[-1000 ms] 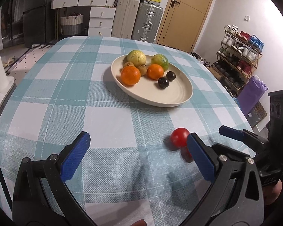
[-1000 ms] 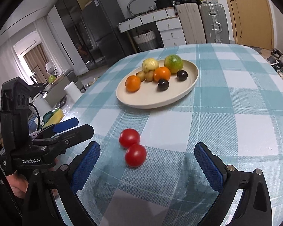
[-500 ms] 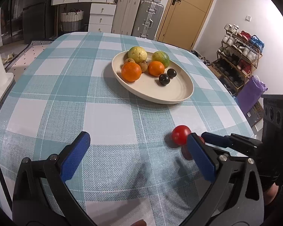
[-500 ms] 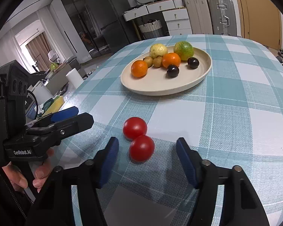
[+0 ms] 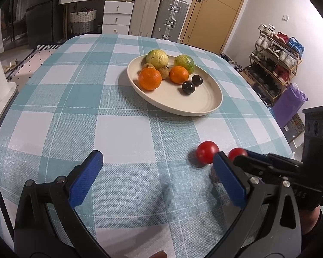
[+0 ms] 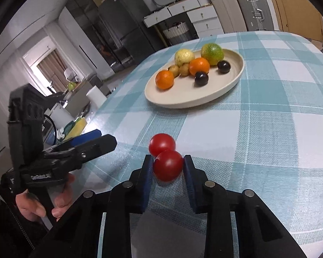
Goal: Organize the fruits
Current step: 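Grasp a red tomato with the right gripper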
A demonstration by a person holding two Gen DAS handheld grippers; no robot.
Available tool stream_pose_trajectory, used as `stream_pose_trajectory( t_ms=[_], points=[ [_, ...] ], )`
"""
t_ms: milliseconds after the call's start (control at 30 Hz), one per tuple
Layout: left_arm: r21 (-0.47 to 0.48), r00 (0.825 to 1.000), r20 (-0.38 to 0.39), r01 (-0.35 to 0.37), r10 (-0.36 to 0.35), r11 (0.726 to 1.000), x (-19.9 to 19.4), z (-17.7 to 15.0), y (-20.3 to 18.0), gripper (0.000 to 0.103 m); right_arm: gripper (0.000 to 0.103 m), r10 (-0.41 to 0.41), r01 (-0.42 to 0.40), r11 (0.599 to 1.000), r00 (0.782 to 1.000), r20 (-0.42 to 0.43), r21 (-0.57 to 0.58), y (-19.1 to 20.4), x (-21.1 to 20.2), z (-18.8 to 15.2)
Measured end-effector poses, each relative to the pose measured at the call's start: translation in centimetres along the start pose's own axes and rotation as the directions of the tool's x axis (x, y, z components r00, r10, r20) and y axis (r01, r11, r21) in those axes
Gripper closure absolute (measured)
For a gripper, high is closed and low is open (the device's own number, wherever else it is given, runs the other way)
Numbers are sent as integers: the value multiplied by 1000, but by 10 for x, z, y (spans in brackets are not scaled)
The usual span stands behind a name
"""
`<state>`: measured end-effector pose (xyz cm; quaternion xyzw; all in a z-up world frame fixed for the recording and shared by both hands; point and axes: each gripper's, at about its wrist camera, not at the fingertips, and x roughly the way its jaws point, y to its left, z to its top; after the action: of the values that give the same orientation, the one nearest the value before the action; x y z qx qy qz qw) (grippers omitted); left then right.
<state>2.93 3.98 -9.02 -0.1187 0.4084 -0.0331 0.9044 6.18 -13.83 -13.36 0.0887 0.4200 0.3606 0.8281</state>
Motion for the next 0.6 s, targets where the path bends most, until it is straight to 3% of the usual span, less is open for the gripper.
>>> stream_pose_trajectory(
  t_ms=[433,600],
  points=[
    [32,995,-65,73,-70,997,18,8,-26,1,74,-6,2,999,993,115,41,-23,-38,3],
    [62,994,-85,73,-67,995,27,7,-38,1,74,-9,3,999,990,141,44,-30,-47,4]
  ],
)
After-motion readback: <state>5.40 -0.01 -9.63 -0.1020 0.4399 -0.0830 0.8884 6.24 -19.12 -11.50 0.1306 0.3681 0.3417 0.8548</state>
